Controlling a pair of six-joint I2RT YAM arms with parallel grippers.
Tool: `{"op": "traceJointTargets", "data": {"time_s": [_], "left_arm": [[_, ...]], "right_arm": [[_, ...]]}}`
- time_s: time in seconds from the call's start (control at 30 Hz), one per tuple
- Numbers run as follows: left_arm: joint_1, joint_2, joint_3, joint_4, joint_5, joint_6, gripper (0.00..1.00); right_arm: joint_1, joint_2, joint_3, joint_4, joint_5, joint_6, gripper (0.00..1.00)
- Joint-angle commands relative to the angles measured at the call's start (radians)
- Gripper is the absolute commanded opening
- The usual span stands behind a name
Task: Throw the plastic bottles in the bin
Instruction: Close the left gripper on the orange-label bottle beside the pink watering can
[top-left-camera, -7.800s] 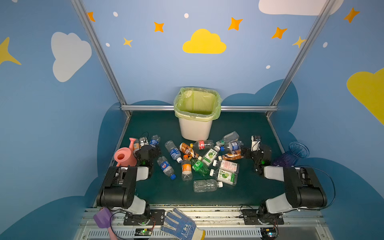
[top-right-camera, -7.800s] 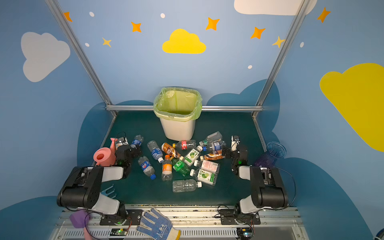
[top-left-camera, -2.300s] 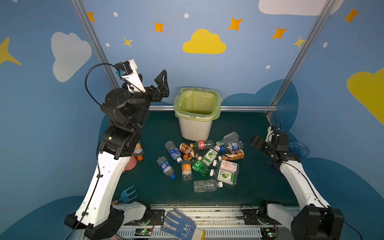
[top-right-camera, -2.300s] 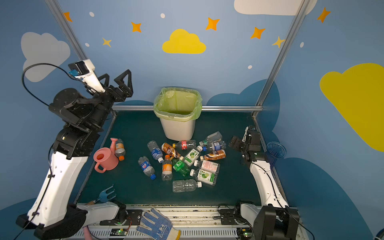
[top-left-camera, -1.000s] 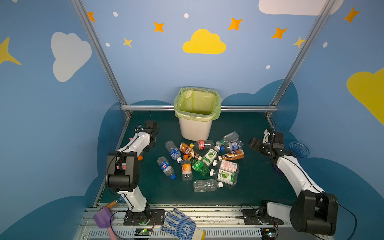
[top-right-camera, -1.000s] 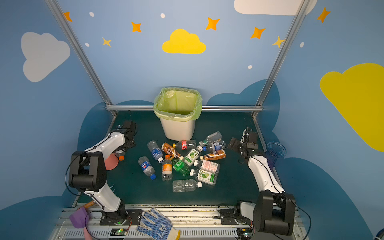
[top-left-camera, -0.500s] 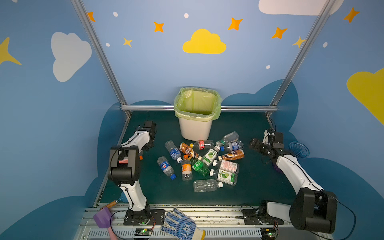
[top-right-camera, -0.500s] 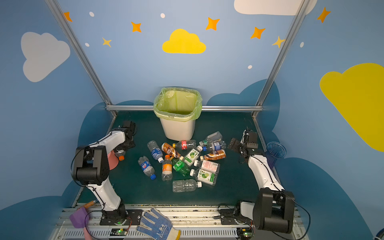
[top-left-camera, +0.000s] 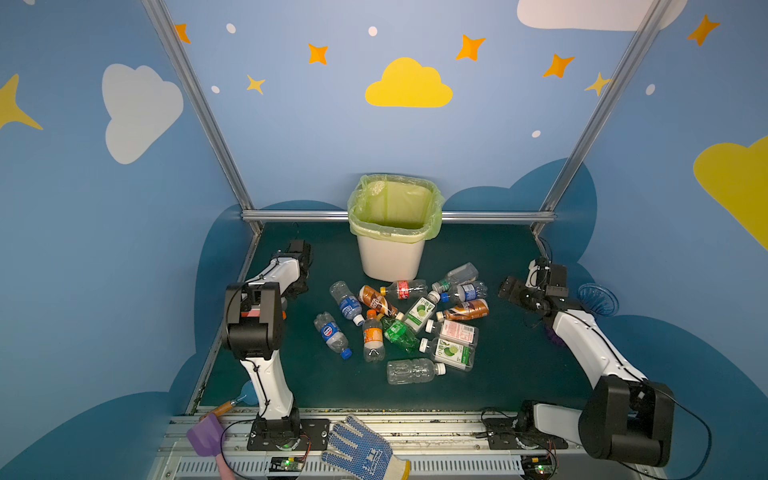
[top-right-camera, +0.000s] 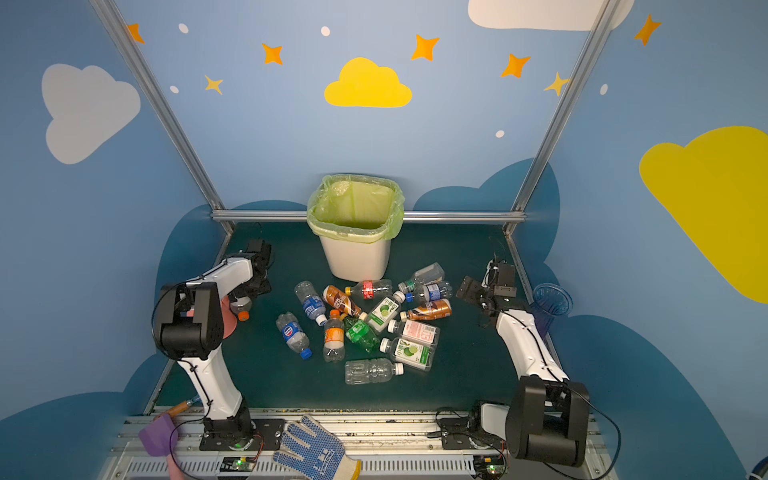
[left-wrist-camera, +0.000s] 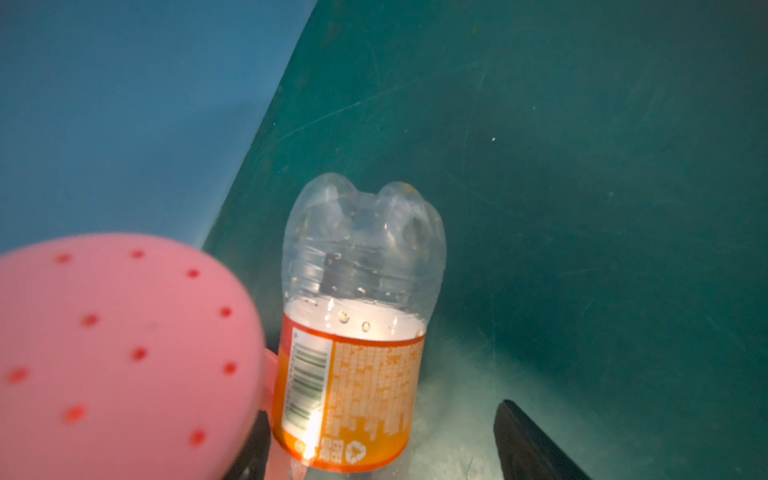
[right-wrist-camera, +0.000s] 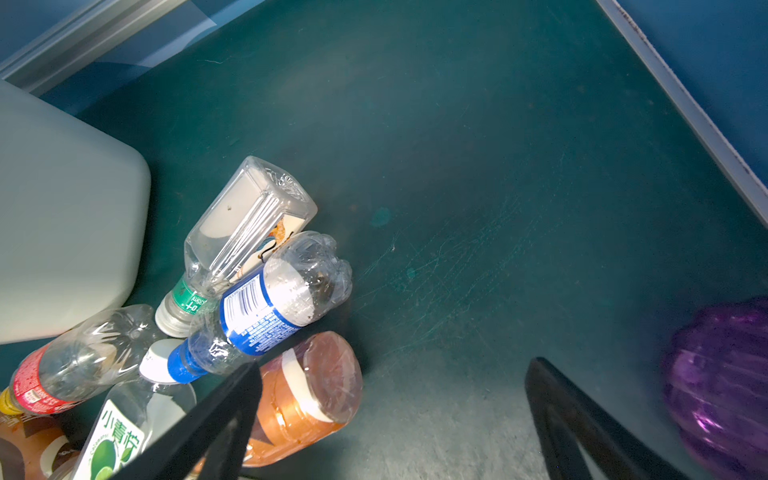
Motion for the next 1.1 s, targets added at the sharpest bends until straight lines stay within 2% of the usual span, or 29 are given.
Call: {"op": "traceJointTargets", "data": {"time_s": [0.0, 0.3, 0.47, 0.77, 0.9, 1.07], "left_arm": [[0.003, 0.022, 0.025, 0.016, 0.025, 0.021, 0.84], [0.004, 0.052, 0.04, 0.042, 0.066, 0.051, 0.86], [0.004, 0.061, 0.042, 0.065, 0.121, 0.061, 0.85], [0.005, 0.11, 0.097, 0.072, 0.154, 0.073, 0.83], [0.006, 0.155, 0.137, 0.052, 0.155, 0.082, 0.78], [0.006, 0.154, 0.147, 0.069, 0.197, 0.088, 0.67]], "right_arm": [[-0.004, -0.006, -0.015, -0.015, 0.013, -0.007, 0.98], [-0.003, -0.01, -0.013, -0.02, 0.015, -0.011, 0.98], [-0.003, -0.01, -0.013, -0.024, 0.015, -0.011, 0.98], [-0.005, -0.006, -0.014, -0.033, 0.018, -0.016, 0.98], [-0.005, -0.012, -0.014, -0.039, 0.024, -0.023, 0.98], [-0.006, -0.017, -0.02, -0.039, 0.031, -0.023, 0.98]]}}
